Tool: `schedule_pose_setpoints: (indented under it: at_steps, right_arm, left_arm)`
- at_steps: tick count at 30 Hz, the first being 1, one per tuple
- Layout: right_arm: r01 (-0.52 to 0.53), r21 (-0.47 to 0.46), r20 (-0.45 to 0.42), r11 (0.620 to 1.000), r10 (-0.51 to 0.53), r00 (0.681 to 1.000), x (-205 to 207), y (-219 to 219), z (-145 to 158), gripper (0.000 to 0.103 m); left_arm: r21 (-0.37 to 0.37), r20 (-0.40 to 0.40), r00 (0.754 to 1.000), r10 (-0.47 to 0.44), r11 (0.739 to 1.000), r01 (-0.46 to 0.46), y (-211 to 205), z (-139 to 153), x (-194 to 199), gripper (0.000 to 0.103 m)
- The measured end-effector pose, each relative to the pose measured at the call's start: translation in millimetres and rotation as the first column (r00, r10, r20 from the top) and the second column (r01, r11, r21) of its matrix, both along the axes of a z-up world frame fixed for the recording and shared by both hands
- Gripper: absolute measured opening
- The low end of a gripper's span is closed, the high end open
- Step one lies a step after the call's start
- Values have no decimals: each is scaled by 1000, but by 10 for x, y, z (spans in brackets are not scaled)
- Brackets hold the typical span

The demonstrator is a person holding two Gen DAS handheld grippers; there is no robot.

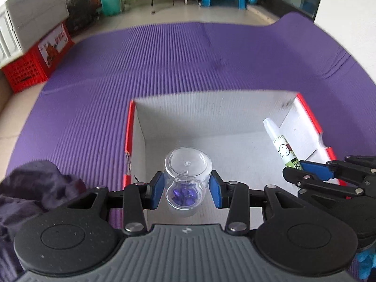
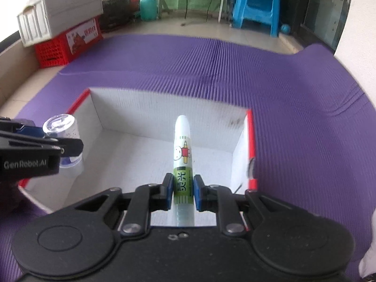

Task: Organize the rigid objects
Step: 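Carry vial and glue tube into the red box and open both tools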

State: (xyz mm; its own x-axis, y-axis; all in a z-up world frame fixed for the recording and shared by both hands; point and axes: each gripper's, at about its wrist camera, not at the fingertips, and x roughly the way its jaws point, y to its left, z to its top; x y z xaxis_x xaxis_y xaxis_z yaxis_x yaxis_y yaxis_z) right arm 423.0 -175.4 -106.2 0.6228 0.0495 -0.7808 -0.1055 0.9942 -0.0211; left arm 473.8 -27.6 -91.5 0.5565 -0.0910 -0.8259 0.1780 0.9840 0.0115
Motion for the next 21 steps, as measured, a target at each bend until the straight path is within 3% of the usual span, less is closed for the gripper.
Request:
schedule_pose_setpoints:
  at_steps: [9,18,21]
  right_arm:
    - [4,7,-149,1000,-3,989,202,67,-429,16]
    - [24,22,-213,999,-19,977,250,47,-499,17]
    - [31,28,-226,999,-24,974,299,70,-501,24]
  left_arm:
    - [-10,-114,993,-6,1000,5,-32,-455,173,40]
    - [18,-202,979,-9,1000,13,-66,-655,273,40]
    - [23,-208,978,-1,1000,6,-84,-675,294,40]
